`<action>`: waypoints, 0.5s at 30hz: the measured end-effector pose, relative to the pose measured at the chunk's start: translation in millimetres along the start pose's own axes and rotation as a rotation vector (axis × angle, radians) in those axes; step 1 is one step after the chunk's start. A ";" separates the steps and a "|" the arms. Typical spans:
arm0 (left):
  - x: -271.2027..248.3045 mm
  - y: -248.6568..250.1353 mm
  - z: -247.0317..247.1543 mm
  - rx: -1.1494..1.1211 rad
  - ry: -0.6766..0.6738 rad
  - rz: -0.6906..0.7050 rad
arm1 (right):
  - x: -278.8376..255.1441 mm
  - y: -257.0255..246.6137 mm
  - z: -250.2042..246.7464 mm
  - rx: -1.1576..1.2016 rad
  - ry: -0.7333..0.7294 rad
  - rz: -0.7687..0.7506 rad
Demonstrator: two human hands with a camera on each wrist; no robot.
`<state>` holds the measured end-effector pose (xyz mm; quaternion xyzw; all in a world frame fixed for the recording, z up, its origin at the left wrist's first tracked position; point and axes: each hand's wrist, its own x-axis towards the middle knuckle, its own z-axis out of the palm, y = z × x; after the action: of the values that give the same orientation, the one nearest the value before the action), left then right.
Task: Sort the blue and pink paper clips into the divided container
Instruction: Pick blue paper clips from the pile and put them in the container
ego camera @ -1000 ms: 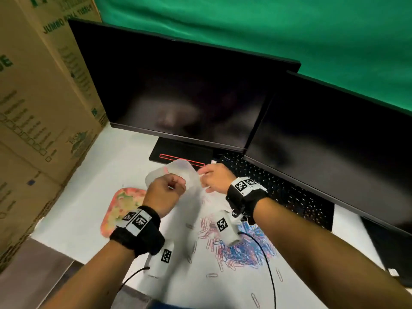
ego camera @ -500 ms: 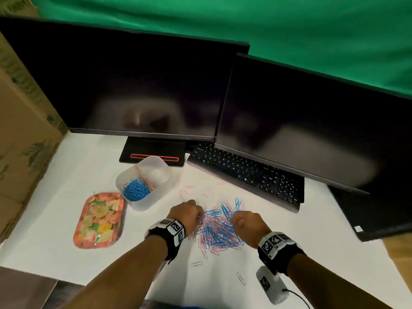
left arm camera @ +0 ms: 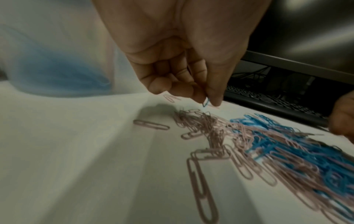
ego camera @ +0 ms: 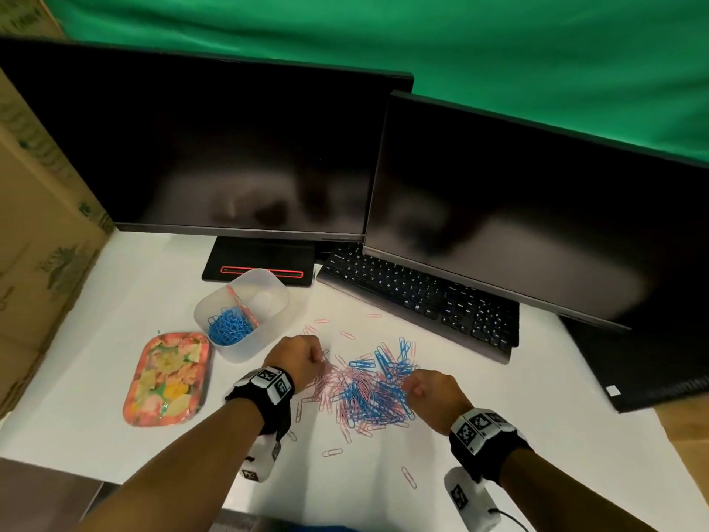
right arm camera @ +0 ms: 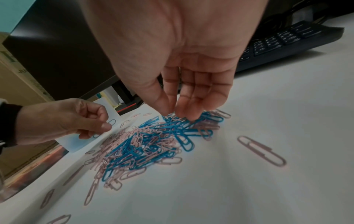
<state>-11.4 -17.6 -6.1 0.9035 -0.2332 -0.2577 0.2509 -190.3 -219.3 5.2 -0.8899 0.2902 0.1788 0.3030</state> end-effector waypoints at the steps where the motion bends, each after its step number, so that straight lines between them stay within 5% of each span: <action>1: -0.4 -1.2 -1.5 -0.027 0.011 0.011 | -0.3 1.4 0.4 0.005 0.006 -0.008; 15: -10.1 5.2 9.3 -0.446 0.033 -0.072 | -4.7 -41.9 41.3 -0.265 -0.009 -0.333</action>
<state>-26.0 -19.2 -6.5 0.8375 -0.1336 -0.2969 0.4389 -173.5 -163.7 -5.3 -0.9569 0.1120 0.1668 0.2098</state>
